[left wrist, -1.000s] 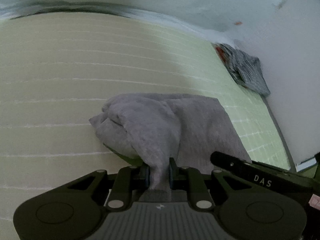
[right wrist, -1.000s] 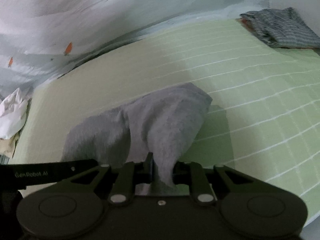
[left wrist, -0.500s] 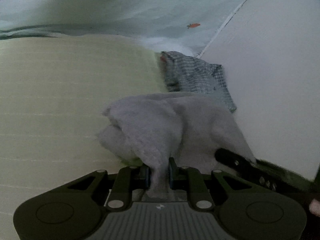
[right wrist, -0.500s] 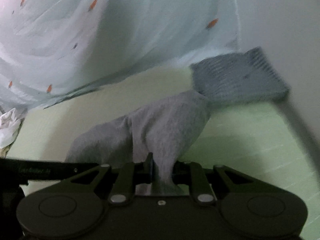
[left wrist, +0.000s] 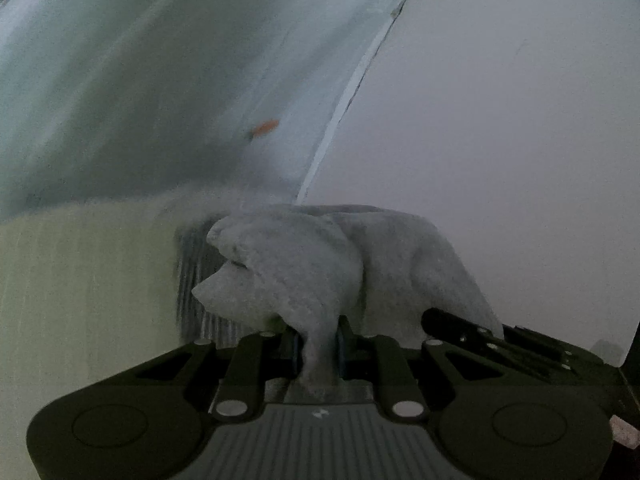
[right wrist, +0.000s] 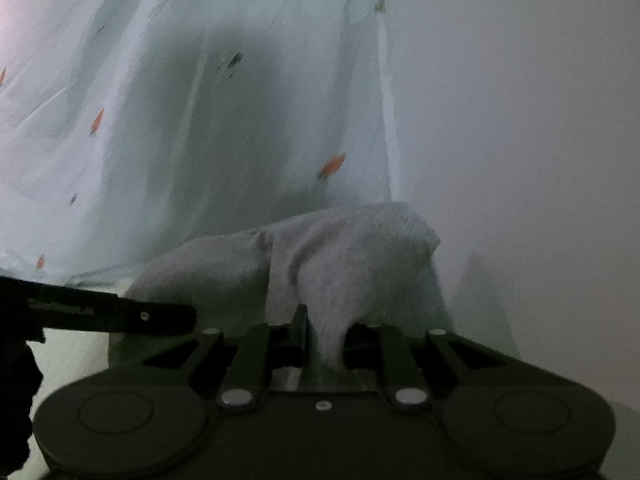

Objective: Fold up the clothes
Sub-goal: 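Carry the folded sweatpants with both grippers toward the plaid shirt by the wall, then lower the sweatpants onto the plaid shirt and open both grippers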

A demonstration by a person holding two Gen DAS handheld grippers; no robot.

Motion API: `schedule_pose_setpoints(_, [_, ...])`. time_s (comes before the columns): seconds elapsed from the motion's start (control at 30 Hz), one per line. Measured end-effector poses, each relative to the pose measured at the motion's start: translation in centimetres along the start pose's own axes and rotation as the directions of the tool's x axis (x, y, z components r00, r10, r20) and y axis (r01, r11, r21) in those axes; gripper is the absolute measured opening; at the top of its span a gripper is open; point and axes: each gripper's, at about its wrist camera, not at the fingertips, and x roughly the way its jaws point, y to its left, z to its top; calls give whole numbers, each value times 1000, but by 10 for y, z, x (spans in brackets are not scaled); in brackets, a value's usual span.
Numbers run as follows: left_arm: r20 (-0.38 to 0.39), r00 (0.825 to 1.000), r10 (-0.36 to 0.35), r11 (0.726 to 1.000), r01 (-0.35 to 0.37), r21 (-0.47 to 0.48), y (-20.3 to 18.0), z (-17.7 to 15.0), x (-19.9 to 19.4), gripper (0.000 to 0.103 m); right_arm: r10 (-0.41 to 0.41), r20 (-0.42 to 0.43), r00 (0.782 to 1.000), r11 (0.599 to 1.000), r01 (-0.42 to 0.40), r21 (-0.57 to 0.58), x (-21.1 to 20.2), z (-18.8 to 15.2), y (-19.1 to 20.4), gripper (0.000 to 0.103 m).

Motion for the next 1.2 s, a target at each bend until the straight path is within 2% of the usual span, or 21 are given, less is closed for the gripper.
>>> schedule_pose_setpoints(0.07, [26, 999, 21, 1000, -22, 19, 3, 18, 24, 20, 4, 27, 1000, 1000, -4, 9, 28, 16, -20, 16])
schedule_pose_setpoints(0.1, [25, 998, 52, 998, -52, 28, 8, 24, 40, 25, -4, 25, 1000, 1000, 4, 3, 46, 20, -27, 18])
schedule_pose_setpoints(0.13, [23, 996, 83, 996, -84, 37, 13, 28, 56, 26, -14, 20, 1000, 1000, 14, -4, 64, 23, -33, 25])
schedule_pose_setpoints(0.17, [-1, 993, 118, 992, -118, 38, 21, 27, 72, 34, -42, 5, 999, 999, 42, -20, 84, 23, -37, 32])
schedule_pose_setpoints(0.2, [-27, 988, 154, 988, -153, 39, 30, 24, 87, 40, -79, -10, 997, 996, 78, -36, 102, 20, -40, 45])
schedule_pose_setpoints(0.27, [-81, 971, 223, 974, -220, 44, 46, 19, 118, 46, -122, -23, 992, 991, 121, -53, 130, 10, -41, 50])
schedule_pose_setpoints(0.33, [-122, 966, 230, 973, -229, 17, 64, 5, 132, 48, -154, -13, 988, 986, 153, -67, 145, -3, -36, 60])
schedule_pose_setpoints(0.4, [-174, 961, 213, 976, -218, -10, 77, -12, 140, 57, -151, 9, 989, 986, 151, -70, 150, -19, -29, 68])
schedule_pose_setpoints(0.43, [-191, 959, 208, 977, -214, -12, 79, -21, 143, 59, -134, -12, 991, 990, 134, -53, 155, -27, -30, 72])
schedule_pose_setpoints(0.5, [-224, 954, 197, 978, -206, -16, 84, -37, 149, 71, -115, -60, 991, 993, 114, -23, 164, -43, -33, 73])
schedule_pose_setpoints(0.57, [-230, 953, 195, 979, -205, -18, 89, -48, 145, 78, -123, -104, 987, 992, 122, -10, 170, -55, -36, 74])
schedule_pose_setpoints(0.63, [-224, 955, 196, 979, -205, -17, 92, -54, 138, 81, -129, -147, 981, 991, 131, 3, 176, -67, -39, 75])
schedule_pose_setpoints(0.67, [-214, 957, 198, 979, -205, -14, 92, -54, 133, 81, -133, -153, 979, 991, 135, 4, 175, -66, -38, 78])
schedule_pose_setpoints(0.73, [-189, 956, 223, 974, -223, 21, 87, -54, 118, 81, -150, -161, 975, 988, 152, 0, 171, -63, -36, 96])
schedule_pose_setpoints(0.8, [-151, 956, 250, 968, -244, 57, 84, -49, 105, 82, -176, -163, 971, 984, 173, -29, 163, -62, -27, 98])
schedule_pose_setpoints(0.93, [-58, 961, 269, 961, -264, 76, 71, -46, 60, 90, -207, -149, 967, 978, 206, -25, 121, -62, -13, 99])
schedule_pose_setpoints(1.0, [8, 963, 268, 961, -268, 69, 57, -49, 30, 101, -213, -126, 969, 977, 214, -5, 94, -61, -7, 101])
schedule_pose_setpoints(1.1, [121, 956, 265, 960, -274, 61, 35, -54, -16, 102, -200, -59, 978, 980, 201, 6, 45, -63, 7, 103])
schedule_pose_setpoints(1.2, [204, 947, 246, 963, -263, 59, 18, -55, -57, 103, -208, -20, 978, 978, 207, -22, 2, -68, 28, 103])
